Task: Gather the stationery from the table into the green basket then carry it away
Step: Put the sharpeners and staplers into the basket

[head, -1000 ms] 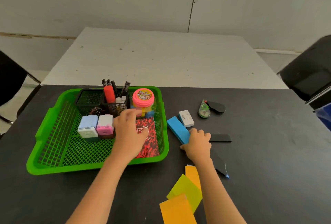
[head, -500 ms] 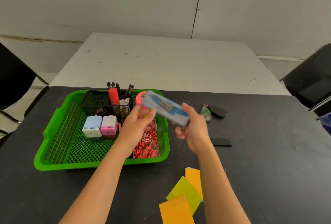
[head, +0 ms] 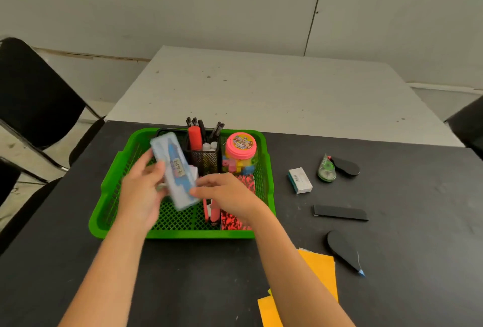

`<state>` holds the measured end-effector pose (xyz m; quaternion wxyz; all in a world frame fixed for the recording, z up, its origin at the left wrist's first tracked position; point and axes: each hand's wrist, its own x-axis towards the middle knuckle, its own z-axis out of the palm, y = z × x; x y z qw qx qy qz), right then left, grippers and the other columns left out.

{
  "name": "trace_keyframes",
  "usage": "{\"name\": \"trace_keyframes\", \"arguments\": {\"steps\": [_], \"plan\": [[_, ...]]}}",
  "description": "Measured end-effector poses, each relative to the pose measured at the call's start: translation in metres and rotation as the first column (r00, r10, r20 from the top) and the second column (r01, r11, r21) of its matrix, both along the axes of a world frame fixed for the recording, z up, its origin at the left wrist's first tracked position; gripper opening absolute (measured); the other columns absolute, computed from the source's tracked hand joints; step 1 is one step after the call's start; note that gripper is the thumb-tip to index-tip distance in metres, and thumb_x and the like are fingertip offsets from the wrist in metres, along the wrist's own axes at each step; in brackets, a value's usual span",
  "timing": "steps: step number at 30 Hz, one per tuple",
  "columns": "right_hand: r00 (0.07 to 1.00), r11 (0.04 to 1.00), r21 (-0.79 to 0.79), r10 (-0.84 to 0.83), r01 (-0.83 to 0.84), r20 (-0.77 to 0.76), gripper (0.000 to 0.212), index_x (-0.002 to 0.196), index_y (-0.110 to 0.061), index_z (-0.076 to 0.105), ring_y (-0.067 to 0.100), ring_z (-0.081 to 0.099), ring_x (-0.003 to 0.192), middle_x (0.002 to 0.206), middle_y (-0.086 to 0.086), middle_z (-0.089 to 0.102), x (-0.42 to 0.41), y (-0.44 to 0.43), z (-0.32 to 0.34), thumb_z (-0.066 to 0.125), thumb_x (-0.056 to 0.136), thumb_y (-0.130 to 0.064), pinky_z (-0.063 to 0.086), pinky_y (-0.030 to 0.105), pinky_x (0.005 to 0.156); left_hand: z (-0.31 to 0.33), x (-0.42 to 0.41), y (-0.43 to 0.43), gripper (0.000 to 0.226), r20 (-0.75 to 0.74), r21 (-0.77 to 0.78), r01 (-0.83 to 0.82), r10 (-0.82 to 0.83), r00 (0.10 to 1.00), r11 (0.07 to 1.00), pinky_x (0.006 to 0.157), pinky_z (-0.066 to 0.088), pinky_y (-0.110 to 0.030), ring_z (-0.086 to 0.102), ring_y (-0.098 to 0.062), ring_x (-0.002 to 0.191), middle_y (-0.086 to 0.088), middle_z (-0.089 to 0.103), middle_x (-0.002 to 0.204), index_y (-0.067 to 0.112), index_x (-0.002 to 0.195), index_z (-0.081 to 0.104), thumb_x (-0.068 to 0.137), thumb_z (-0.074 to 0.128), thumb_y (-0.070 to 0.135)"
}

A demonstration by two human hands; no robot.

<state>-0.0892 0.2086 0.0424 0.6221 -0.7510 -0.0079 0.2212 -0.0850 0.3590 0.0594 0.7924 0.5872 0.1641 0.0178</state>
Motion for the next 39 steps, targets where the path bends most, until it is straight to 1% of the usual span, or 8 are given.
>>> {"name": "trace_keyframes", "arguments": {"steps": [4, 8, 16, 23, 27, 30, 36, 39], "plan": [[0.989, 0.993, 0.060, -0.112, 0.106, 0.098, 0.060, 0.137, -0.023, 0.042, 0.018, 0.058, 0.107, 0.125, 0.006, 0.055, 0.011, 0.017, 0.003, 0.068, 0.083, -0.029, 0.052, 0.037, 0.093, 0.009, 0.017, 0.032, 0.033, 0.021, 0.522, 0.192, -0.237, 0.971, 0.831, 0.067, 0.047, -0.026, 0.059, -0.016, 0.080, 0.006, 0.064, 0.086, 0.031, 0.095, 0.068, 0.091, 0.051, 0.003], [0.970, 0.984, -0.021, -0.168, 0.174, 0.175, 0.034, 0.121, -0.011, 0.057, 0.021, 0.063, 0.084, 0.103, 0.005, 0.057, 0.015, 0.031, 0.000, 0.061, 0.090, -0.021, 0.058, 0.045, 0.080, 0.004, 0.026, 0.037, 0.041, -0.193, 0.720, 0.474, -0.510, 0.838, 0.506, 0.079, 0.048, -0.026, 0.060, 0.000, 0.082, 0.022, 0.069, 0.077, 0.042, 0.075, 0.068, 0.086, 0.060, 0.003], [0.920, 0.941, 0.081, -0.299, 0.328, -0.252, 0.020, 0.072, -0.007, 0.056, 0.036, 0.066, 0.094, 0.101, 0.017, 0.059, 0.000, 0.050, -0.029, 0.062, 0.090, -0.014, 0.060, 0.033, 0.062, -0.028, 0.011, 0.045, 0.063, -0.419, 0.841, 0.539, -0.579, 0.699, 0.041, 0.085, 0.045, -0.027, 0.057, -0.014, 0.103, 0.006, 0.063, 0.106, 0.025, 0.115, 0.065, 0.056, 0.087, 0.019], [0.989, 0.776, -0.631, 0.103, -0.016, 0.103, 0.008, 0.098, -0.004, 0.050, 0.028, 0.055, 0.095, 0.107, 0.015, 0.053, 0.004, 0.051, -0.019, 0.050, 0.093, -0.011, 0.043, 0.030, 0.067, -0.057, 0.023, 0.041, 0.059, -0.507, 0.862, 0.423, -0.493, 0.707, -0.280, 0.078, 0.048, -0.031, 0.057, -0.023, 0.106, 0.001, 0.063, 0.118, 0.034, 0.117, 0.061, 0.064, 0.077, 0.015], [0.977, 0.693, -0.715, 0.200, -0.092, 0.068, 0.013, 0.104, 0.001, 0.050, 0.032, 0.059, 0.107, 0.116, 0.020, 0.057, 0.003, 0.051, -0.018, 0.050, 0.093, -0.006, 0.042, 0.029, 0.064, -0.058, 0.028, 0.033, 0.055, -0.626, 0.760, 0.382, -0.436, 0.646, -0.525, 0.070, 0.047, -0.028, 0.061, -0.023, 0.100, 0.001, 0.066, 0.110, 0.032, 0.114, 0.061, 0.063, 0.074, 0.015], [0.977, 0.689, -0.718, 0.203, -0.098, 0.061, 0.011, 0.100, 0.001, 0.049, 0.027, 0.057, 0.086, 0.078, 0.011, 0.048, 0.003, 0.050, -0.021, 0.050, 0.093, -0.007, 0.042, 0.031, 0.067, -0.062, 0.030, 0.031, 0.054, -0.653, 0.721, 0.352, -0.414, 0.635, -0.597, 0.068, 0.045, -0.028, 0.062, -0.024, 0.099, 0.000, 0.066, 0.110, 0.031, 0.114, 0.060, 0.064, 0.071, 0.013], [0.939, 0.879, -0.359, -0.233, 0.315, 0.254, 0.011, 0.084, 0.003, 0.064, 0.023, 0.052, 0.069, 0.082, 0.017, 0.062, -0.001, 0.022, -0.003, 0.053, 0.084, -0.001, 0.042, 0.030, 0.060, -0.059, 0.030, 0.021, 0.043, -0.638, 0.657, 0.172, -0.420, 0.645, -0.734, 0.075, 0.046, -0.028, 0.061, -0.018, 0.106, -0.001, 0.065, 0.113, 0.025, 0.115, 0.060, 0.074, 0.069, 0.031], [0.696, 0.700, -0.164, -0.597, 0.695, 0.399, 0.019, 0.096, -0.001, 0.068, 0.018, 0.058, 0.077, 0.088, 0.011, 0.069, 0.008, -0.023, 0.013, 0.052, 0.085, -0.004, 0.041, 0.023, 0.068, -0.055, 0.028, 0.021, 0.029, -0.621, 0.638, 0.090, -0.442, 0.647, -0.764, 0.081, 0.047, -0.029, 0.059, -0.017, 0.108, 0.001, 0.065, 0.113, 0.023, 0.111, 0.060, 0.082, 0.060, 0.029]]}}
